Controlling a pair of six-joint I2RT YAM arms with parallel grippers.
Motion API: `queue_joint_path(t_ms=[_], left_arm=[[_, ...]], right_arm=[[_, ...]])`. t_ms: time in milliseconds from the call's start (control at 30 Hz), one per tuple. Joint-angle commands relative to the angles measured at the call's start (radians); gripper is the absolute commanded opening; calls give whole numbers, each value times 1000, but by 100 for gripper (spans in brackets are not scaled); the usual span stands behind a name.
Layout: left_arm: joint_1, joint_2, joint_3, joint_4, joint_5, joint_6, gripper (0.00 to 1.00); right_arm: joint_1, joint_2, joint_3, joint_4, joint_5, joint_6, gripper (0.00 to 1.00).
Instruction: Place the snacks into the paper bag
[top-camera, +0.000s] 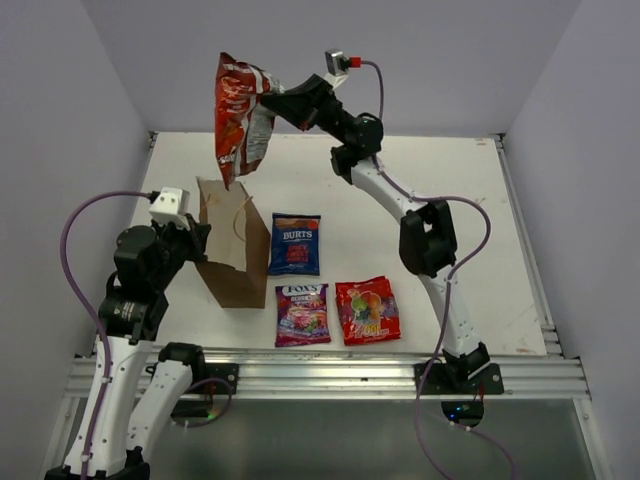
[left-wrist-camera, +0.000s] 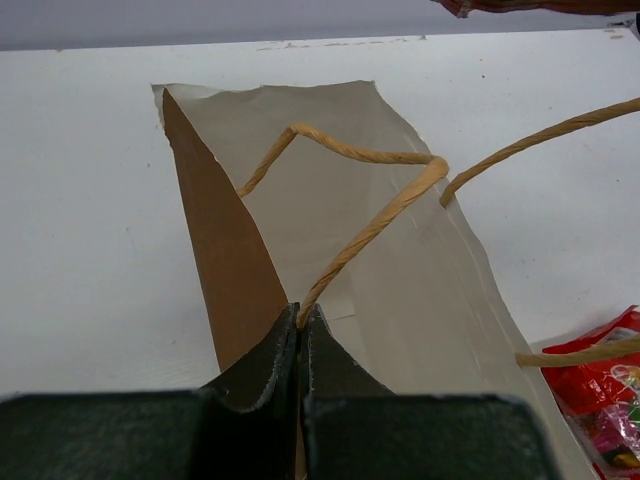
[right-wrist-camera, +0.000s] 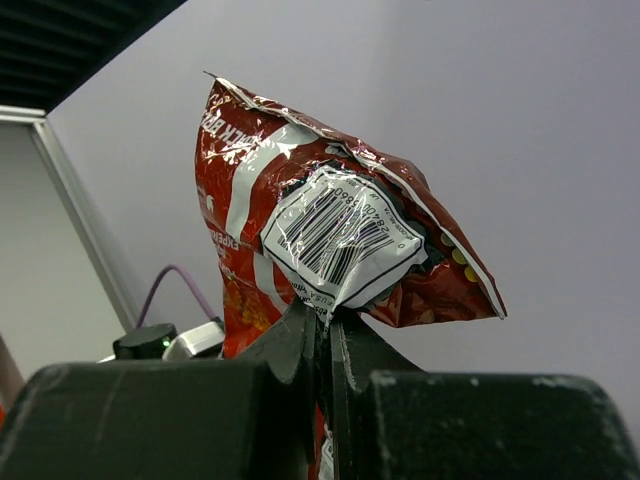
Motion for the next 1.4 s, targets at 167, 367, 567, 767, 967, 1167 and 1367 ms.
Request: queue_joint_path(t_ms=[167,367,567,767,967,1167,1367], left_arm=[[-7,-16,38,-7,-30,-4,0],[-7,-27,34,-7,-34,-6,0],[-5,-34,33,-9,-44,-1,0],[-7,-45,28,-12,-51,-3,0],[-5,-51,31,-17,-53,1,0],[-7,-53,34,-26,-57,5,0],[-7,-54,34,-29,-57,5,0]], right_arm=[[123,-21,160,228,-28,57,0],[174,13,137,260,-44,95,0],[197,-1,1,317,-99,132,0],[199,-82,-199,312,-238,40,0],[193,-96,-216,279,-284,-17,0],[185,-130,-164,145,-359,-135,0],[185,-183,-185,-10,-392,-299,0]])
